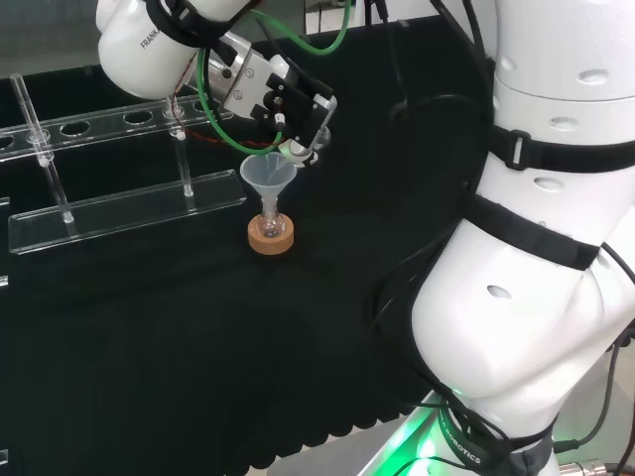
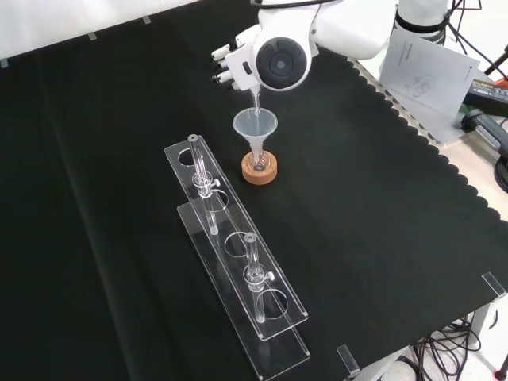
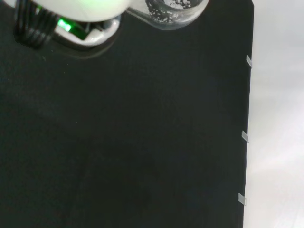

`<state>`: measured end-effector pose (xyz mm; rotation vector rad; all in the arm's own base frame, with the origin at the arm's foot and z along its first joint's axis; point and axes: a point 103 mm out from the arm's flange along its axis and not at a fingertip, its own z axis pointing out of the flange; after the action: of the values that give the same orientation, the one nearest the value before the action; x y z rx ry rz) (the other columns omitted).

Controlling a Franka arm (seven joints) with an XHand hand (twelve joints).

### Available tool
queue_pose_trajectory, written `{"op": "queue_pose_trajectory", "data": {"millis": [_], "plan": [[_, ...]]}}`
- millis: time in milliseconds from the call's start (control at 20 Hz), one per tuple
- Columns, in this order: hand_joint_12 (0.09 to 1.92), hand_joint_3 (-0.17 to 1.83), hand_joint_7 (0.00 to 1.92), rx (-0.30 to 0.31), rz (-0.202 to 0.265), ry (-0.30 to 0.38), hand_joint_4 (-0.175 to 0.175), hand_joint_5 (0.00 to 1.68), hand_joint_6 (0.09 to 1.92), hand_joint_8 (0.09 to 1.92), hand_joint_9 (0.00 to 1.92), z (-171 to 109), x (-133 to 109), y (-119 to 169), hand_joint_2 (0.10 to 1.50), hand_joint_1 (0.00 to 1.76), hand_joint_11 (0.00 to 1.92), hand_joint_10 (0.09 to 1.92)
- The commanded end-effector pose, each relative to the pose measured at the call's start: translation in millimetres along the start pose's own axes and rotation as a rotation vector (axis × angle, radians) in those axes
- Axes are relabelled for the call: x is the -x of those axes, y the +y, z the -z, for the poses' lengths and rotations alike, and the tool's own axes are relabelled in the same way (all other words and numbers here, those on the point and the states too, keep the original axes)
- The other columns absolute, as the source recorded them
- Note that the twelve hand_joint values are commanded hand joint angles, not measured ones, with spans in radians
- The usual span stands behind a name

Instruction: Pour all the NaCl from the weighing funnel into the round-bottom flask.

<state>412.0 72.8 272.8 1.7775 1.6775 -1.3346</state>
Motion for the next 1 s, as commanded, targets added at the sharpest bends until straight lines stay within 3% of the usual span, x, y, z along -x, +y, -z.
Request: {"op": "queue_pose_trajectory", "data": {"millis": [50, 500, 1000], "plan": [[1.16, 0.55, 0.48, 0.059, 0.037, 0.050, 0.175, 1.20, 0.75, 0.67, 0.81, -6.0, 3.7, 4.3, 0.74, 1.10, 0.63, 0.45], [1.16, 0.55, 0.48, 0.016, 0.011, -0.034, 0.175, 1.20, 0.75, 0.67, 0.81, -4.8, 6.8, 5.0, 0.74, 1.10, 0.63, 0.45], [1.16, 0.55, 0.48, 0.000, -0.004, -0.064, 0.175, 1.20, 0.75, 0.67, 0.80, 7.5, 0.9, 1.7, 0.74, 1.10, 0.63, 0.45]]}}
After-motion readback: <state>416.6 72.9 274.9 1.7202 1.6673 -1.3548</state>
